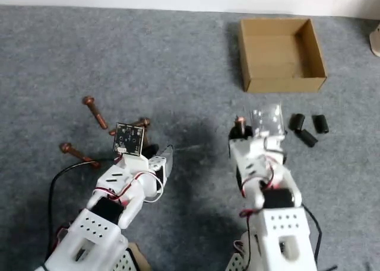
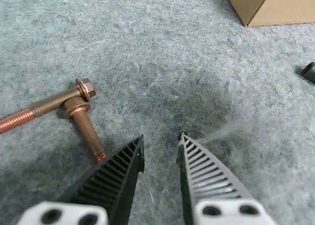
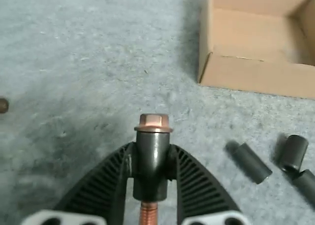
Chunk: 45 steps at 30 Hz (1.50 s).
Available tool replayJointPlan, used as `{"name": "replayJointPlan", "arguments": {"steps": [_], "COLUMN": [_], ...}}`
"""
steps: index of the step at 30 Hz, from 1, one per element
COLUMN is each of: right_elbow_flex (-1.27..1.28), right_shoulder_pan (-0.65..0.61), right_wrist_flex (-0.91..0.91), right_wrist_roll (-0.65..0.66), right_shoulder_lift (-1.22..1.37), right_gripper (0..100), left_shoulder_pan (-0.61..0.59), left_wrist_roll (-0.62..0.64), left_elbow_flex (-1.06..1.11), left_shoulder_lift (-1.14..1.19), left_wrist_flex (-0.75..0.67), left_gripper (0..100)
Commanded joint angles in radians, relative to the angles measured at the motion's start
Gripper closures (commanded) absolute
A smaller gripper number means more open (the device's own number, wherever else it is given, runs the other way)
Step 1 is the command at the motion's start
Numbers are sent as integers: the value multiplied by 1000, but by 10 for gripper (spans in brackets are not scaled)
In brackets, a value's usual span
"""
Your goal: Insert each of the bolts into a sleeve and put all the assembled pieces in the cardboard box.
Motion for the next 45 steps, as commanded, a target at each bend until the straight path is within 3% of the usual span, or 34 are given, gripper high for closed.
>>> {"name": "replayJointPlan", "arguments": {"steps": [1,9,16,29,45], "right_elbow_flex": [-208,-572,-842,-1372,-1862], "right_shoulder_pan": [39,85,107,174,163], "right_wrist_flex": [-4,-4,-4,1,16], "right_wrist_roll": [14,17,123,126,123], "right_shoulder_lift": [166,526,811,1316,1774], "right_gripper": [994,994,994,994,994], "left_shoulder_pan": [-13,-13,-13,-13,-13], "left_wrist_roll": [11,6,6,6,5], "left_elbow_flex": [-39,-31,-31,-30,4], "left_shoulder_lift": [-12,-12,-5,-5,-8], "left_wrist_flex": [3,3,3,3,-12], "left_gripper": [884,884,884,884,884]}}
